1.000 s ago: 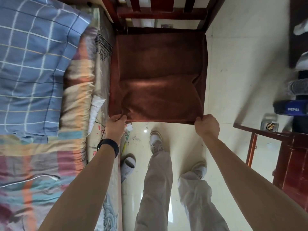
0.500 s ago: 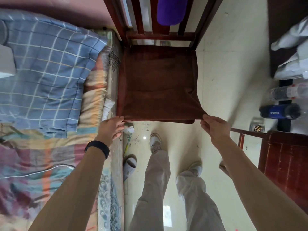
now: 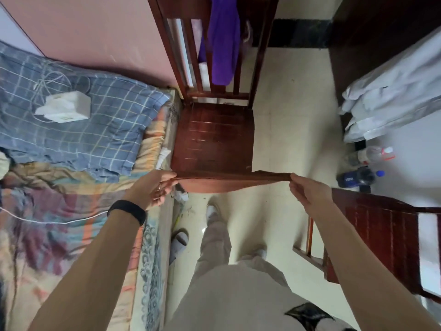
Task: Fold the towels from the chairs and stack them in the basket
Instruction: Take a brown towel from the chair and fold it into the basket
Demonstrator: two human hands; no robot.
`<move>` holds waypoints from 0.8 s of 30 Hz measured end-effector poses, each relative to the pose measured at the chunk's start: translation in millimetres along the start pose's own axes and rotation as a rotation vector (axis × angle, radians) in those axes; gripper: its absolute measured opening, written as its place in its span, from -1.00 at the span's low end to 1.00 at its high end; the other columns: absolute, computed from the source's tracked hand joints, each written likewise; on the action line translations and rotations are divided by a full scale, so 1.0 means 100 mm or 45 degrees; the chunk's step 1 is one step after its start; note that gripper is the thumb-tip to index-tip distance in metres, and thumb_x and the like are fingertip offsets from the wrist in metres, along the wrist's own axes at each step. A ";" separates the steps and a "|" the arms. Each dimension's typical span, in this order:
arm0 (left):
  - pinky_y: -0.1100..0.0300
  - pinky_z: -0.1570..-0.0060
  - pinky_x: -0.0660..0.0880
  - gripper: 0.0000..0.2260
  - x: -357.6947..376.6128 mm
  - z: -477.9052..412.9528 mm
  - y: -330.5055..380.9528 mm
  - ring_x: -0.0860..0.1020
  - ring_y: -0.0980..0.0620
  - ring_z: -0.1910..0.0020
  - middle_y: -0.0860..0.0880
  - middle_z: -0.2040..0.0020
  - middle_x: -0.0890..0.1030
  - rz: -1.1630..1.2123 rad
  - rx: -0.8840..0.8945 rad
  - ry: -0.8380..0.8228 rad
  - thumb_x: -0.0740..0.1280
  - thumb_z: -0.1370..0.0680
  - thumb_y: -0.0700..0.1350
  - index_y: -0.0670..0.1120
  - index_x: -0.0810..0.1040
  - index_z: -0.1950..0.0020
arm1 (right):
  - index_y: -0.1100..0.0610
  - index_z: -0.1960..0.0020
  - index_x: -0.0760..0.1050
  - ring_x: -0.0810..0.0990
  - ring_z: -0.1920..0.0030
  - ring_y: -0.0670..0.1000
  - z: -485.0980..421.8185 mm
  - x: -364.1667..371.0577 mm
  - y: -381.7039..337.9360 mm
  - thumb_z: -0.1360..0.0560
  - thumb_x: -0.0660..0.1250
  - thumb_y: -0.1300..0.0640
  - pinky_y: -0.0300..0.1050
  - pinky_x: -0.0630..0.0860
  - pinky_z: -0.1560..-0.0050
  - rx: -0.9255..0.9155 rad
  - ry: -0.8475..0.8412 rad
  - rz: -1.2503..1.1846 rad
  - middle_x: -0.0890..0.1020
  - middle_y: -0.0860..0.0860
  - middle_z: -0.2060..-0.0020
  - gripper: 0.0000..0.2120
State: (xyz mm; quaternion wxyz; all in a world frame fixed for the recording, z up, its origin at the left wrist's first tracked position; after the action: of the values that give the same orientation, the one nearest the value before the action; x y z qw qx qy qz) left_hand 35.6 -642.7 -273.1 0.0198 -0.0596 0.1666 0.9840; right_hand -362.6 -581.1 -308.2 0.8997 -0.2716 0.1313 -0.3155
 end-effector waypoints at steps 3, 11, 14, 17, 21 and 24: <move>0.43 0.64 0.17 -0.86 0.15 0.35 -0.24 0.30 0.17 0.67 0.06 0.50 0.53 -0.191 -0.054 0.040 0.32 -0.55 -0.11 -0.13 0.53 0.19 | 0.39 0.12 0.60 0.60 0.49 -0.06 0.18 -0.34 0.05 -0.43 0.53 0.31 -0.29 0.60 0.34 0.025 -0.020 0.123 0.64 0.11 0.46 -0.84; 0.37 0.53 0.26 -0.92 0.37 0.77 -0.65 0.37 0.14 0.50 0.03 0.26 0.63 -0.163 -0.060 -0.076 0.37 -0.53 -0.11 -0.10 0.58 0.11 | 0.26 0.34 0.66 0.63 0.29 0.10 0.33 -1.00 0.12 -0.24 0.64 0.22 -0.02 0.58 -0.11 0.040 0.017 0.235 0.66 0.21 0.32 -0.82; 0.35 0.50 0.27 -0.92 0.39 0.79 -0.72 0.36 0.13 0.47 0.03 0.24 0.67 -0.170 -0.050 -0.096 0.38 -0.52 -0.11 -0.11 0.58 0.05 | 0.33 0.29 0.66 0.61 0.26 0.13 0.38 -1.07 0.14 -0.27 0.62 0.23 -0.10 0.57 -0.05 0.064 0.026 0.245 0.64 0.24 0.29 -0.81; 0.35 0.50 0.25 -0.94 0.46 0.80 -0.80 0.36 0.13 0.52 0.03 0.27 0.66 -0.195 -0.063 -0.048 0.37 -0.51 -0.12 -0.09 0.55 0.11 | 0.31 0.20 0.59 0.61 0.43 -0.01 0.49 -1.02 0.16 -0.41 0.53 0.36 -0.14 0.67 0.17 0.100 0.081 0.254 0.62 0.17 0.35 -0.88; 0.38 0.54 0.26 -0.88 0.44 0.76 -0.81 0.36 0.14 0.52 0.03 0.26 0.62 -0.026 -0.123 -0.062 0.36 -0.51 -0.11 -0.06 0.51 0.22 | 0.30 0.12 0.58 0.60 0.53 -0.07 0.47 -0.95 0.15 -0.48 0.44 0.36 -0.23 0.60 0.47 0.115 0.056 0.264 0.63 0.14 0.43 -0.95; 0.37 0.52 0.28 -0.91 0.41 0.74 -0.82 0.38 0.14 0.49 0.03 0.22 0.63 0.002 -0.154 -0.110 0.38 -0.51 -0.10 -0.06 0.54 0.19 | 0.33 0.03 0.59 0.65 0.43 -0.02 0.43 -0.96 0.10 -0.48 0.44 0.35 -0.23 0.60 0.45 0.119 0.045 0.243 0.66 0.20 0.29 -0.91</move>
State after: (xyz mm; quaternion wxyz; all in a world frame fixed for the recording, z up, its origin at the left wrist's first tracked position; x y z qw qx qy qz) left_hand -8.7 -540.3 -235.5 0.0223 -0.0182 0.1059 0.9940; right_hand -413.7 -495.1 -272.3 0.9349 -0.2100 0.1575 -0.2388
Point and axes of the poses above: each hand's wrist, its own z-axis away from the middle knuckle, its own x-axis out of the palm, y = z × x, the point moved 1 cm from there along -z, towards the middle knuckle
